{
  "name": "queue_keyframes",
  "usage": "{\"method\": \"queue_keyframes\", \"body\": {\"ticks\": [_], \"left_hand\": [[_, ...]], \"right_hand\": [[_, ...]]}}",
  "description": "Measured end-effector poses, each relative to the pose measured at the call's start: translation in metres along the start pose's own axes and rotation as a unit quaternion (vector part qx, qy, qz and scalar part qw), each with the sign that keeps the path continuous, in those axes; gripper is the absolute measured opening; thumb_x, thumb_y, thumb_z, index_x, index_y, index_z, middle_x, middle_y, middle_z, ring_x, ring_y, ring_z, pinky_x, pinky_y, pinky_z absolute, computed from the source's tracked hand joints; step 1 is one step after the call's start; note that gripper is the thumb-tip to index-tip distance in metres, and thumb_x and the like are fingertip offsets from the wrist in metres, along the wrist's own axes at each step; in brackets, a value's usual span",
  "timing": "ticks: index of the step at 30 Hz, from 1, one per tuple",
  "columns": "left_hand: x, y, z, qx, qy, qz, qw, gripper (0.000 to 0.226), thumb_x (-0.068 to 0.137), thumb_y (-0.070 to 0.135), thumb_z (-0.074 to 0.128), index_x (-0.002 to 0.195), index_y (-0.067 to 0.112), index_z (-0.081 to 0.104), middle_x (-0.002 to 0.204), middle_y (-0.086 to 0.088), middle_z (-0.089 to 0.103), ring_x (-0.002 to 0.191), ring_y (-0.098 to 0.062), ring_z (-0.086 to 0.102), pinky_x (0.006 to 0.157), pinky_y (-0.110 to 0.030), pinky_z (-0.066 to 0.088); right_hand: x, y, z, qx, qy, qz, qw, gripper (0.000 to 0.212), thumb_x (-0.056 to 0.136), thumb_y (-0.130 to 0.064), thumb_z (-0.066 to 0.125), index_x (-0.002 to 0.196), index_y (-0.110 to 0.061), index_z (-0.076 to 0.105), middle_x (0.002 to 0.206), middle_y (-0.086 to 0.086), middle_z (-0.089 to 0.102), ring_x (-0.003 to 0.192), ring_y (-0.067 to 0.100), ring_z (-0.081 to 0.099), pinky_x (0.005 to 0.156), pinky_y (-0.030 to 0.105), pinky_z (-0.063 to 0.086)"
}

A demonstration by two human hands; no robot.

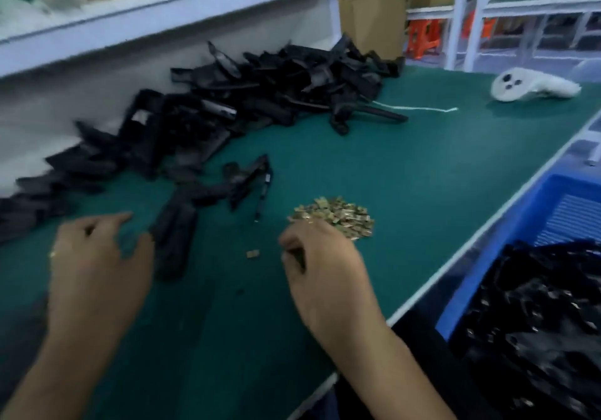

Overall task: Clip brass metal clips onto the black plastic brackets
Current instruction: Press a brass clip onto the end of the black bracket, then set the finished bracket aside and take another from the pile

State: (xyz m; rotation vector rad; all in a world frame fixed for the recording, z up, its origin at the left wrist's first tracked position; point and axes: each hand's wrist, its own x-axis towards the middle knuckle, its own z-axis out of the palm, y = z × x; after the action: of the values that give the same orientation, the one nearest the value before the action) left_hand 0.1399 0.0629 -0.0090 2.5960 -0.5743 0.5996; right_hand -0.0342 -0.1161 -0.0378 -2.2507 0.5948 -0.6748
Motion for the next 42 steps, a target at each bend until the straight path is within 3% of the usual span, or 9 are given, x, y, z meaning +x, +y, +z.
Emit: {"method": "queue_keyframes", "body": {"ticks": [3, 9, 15, 18, 23, 27, 33, 37, 42], "left_hand": [[-0.004, -0.024, 0.004, 0.023, -0.015, -0.069, 0.997, 0.054, 0.094, 0.025, 0.07, 0.141, 0.003, 0.058, 0.134, -0.029, 0.049, 0.122, -0.047, 0.048, 0.104, -0.055, 0.043], [-0.013, -0.007, 0.011, 0.085, -0.075, 0.015, 0.993, 0.05, 0.097, 0.056, 0.056, 0.132, 0.023, 0.067, 0.129, -0.006, 0.055, 0.12, -0.031, 0.051, 0.1, -0.051, 0.046], [-0.018, 0.008, 0.011, 0.057, -0.064, 0.038, 0.996, 0.039, 0.09, 0.05, 0.07, 0.067, 0.027, 0.051, 0.102, 0.004, 0.06, 0.089, -0.023, 0.061, 0.083, -0.041, 0.053], [-0.016, 0.01, 0.01, 0.044, -0.053, 0.02, 0.997, 0.029, 0.087, 0.051, 0.075, 0.088, 0.029, 0.057, 0.093, 0.006, 0.061, 0.086, -0.021, 0.06, 0.078, -0.038, 0.051], [-0.005, 0.001, 0.018, 0.058, -0.153, 0.006, 0.987, 0.045, 0.1, 0.025, 0.063, 0.143, 0.018, 0.051, 0.137, -0.014, 0.049, 0.127, -0.036, 0.044, 0.107, -0.043, 0.04], [0.008, -0.007, 0.009, 0.094, -0.212, 0.002, 0.973, 0.061, 0.087, 0.009, 0.059, 0.144, 0.022, 0.046, 0.131, -0.008, 0.058, 0.119, -0.032, 0.051, 0.102, -0.047, 0.046], [0.001, 0.012, 0.024, 0.09, -0.211, 0.066, 0.971, 0.065, 0.096, 0.065, 0.052, 0.15, 0.03, 0.04, 0.142, 0.004, 0.044, 0.135, -0.027, 0.04, 0.11, -0.049, 0.037], [-0.012, 0.018, 0.032, 0.031, -0.183, 0.168, 0.968, 0.042, 0.1, 0.036, 0.063, 0.139, 0.023, 0.056, 0.133, 0.006, 0.046, 0.124, -0.025, 0.045, 0.104, -0.044, 0.043], [-0.031, 0.024, 0.025, -0.063, -0.181, 0.251, 0.949, 0.069, 0.101, 0.025, 0.06, 0.161, 0.034, 0.026, 0.128, 0.012, 0.051, 0.117, -0.018, 0.048, 0.101, -0.04, 0.043]], "right_hand": [[-0.001, -0.007, 0.006, -0.102, -0.019, -0.039, 0.994, 0.027, 0.1, -0.029, 0.059, 0.127, -0.033, 0.062, 0.11, -0.011, 0.053, 0.104, 0.016, 0.051, 0.079, 0.034, 0.051], [-0.002, -0.016, 0.013, -0.212, -0.056, -0.12, 0.968, 0.038, 0.103, -0.042, 0.051, 0.14, -0.043, 0.055, 0.105, -0.006, 0.039, 0.097, 0.016, 0.041, 0.079, 0.03, 0.043], [-0.002, -0.015, 0.011, -0.208, -0.062, -0.123, 0.968, 0.028, 0.101, -0.045, 0.053, 0.126, -0.039, 0.064, 0.111, -0.008, 0.044, 0.104, 0.016, 0.043, 0.089, 0.032, 0.045], [-0.002, -0.016, 0.013, -0.198, -0.082, -0.142, 0.966, 0.026, 0.103, -0.041, 0.049, 0.127, -0.036, 0.06, 0.136, -0.015, 0.043, 0.121, 0.014, 0.043, 0.101, 0.034, 0.04], [-0.003, -0.013, 0.019, -0.174, -0.117, -0.19, 0.959, 0.037, 0.107, -0.032, 0.042, 0.142, -0.041, 0.051, 0.152, -0.027, 0.042, 0.133, 0.006, 0.041, 0.099, 0.034, 0.033], [0.001, -0.01, 0.021, -0.146, -0.089, -0.181, 0.969, 0.031, 0.097, -0.013, 0.062, 0.111, -0.038, 0.073, 0.113, -0.022, 0.063, 0.103, 0.012, 0.054, 0.088, 0.031, 0.039], [0.004, -0.005, 0.022, -0.004, -0.092, -0.125, 0.988, 0.031, 0.096, -0.007, 0.063, 0.111, -0.033, 0.072, 0.104, -0.012, 0.051, 0.096, 0.008, 0.056, 0.085, 0.026, 0.051], [0.006, -0.002, 0.008, 0.039, -0.086, -0.096, 0.991, 0.031, 0.092, -0.003, 0.069, 0.109, -0.028, 0.073, 0.099, -0.011, 0.054, 0.087, 0.004, 0.059, 0.08, 0.023, 0.052], [0.007, 0.004, -0.008, -0.152, -0.068, -0.075, 0.983, 0.023, 0.095, -0.012, 0.061, 0.11, -0.029, 0.065, 0.101, -0.004, 0.047, 0.092, 0.019, 0.05, 0.074, 0.03, 0.038]]}}
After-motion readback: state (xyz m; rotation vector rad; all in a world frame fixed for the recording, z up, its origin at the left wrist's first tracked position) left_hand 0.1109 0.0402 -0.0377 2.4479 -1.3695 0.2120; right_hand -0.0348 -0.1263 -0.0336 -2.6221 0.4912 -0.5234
